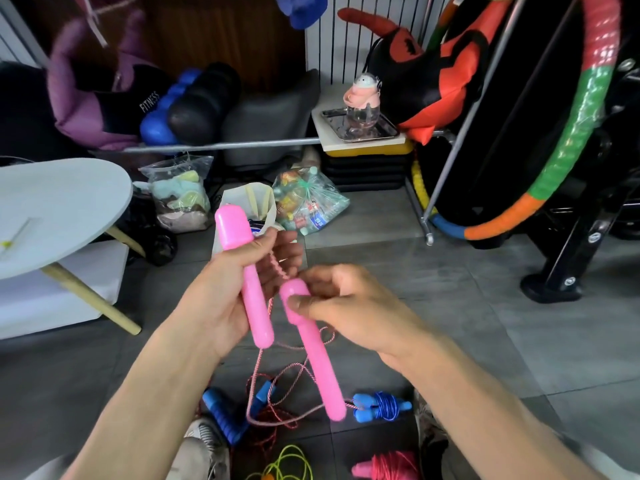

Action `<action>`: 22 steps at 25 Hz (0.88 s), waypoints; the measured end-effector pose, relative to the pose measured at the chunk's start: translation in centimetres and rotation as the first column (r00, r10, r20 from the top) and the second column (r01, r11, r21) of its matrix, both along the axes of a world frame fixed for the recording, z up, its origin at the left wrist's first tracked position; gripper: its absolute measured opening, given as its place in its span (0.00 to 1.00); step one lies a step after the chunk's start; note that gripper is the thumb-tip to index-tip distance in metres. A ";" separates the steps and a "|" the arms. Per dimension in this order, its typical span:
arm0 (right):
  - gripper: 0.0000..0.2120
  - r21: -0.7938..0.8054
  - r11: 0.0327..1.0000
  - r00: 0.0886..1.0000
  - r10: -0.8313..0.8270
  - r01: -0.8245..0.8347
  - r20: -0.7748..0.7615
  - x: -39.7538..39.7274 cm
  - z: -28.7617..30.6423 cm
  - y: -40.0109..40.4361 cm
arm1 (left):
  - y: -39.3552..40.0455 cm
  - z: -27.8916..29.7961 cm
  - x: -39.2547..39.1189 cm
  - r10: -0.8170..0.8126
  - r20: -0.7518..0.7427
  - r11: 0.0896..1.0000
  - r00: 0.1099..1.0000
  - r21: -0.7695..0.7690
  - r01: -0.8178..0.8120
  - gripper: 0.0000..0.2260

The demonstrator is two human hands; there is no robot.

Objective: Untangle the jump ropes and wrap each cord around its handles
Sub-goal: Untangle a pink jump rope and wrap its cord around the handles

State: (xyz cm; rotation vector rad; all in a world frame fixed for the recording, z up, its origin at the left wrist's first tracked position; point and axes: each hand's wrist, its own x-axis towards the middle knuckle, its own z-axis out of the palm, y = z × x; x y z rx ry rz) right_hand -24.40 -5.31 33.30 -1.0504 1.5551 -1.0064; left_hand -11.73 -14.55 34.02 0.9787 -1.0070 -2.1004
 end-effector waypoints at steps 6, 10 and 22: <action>0.10 -0.094 0.946 0.902 -0.261 0.310 0.344 -2.0 0.7 -0.2 | 1.6 0.0 -0.2 -0.204 0.147 0.974 0.968 -0.072 0.216 0.13; 0.09 -0.163 0.932 0.918 -0.266 0.322 0.294 -2.0 0.6 0.1 | 1.7 0.4 0.2 -0.336 0.191 0.920 0.922 -0.143 0.365 0.14; 0.25 -0.131 0.981 0.783 -0.029 0.140 0.622 -1.2 1.1 -0.1 | 2.5 0.0 0.2 -0.514 0.067 0.838 0.855 -0.172 0.517 0.07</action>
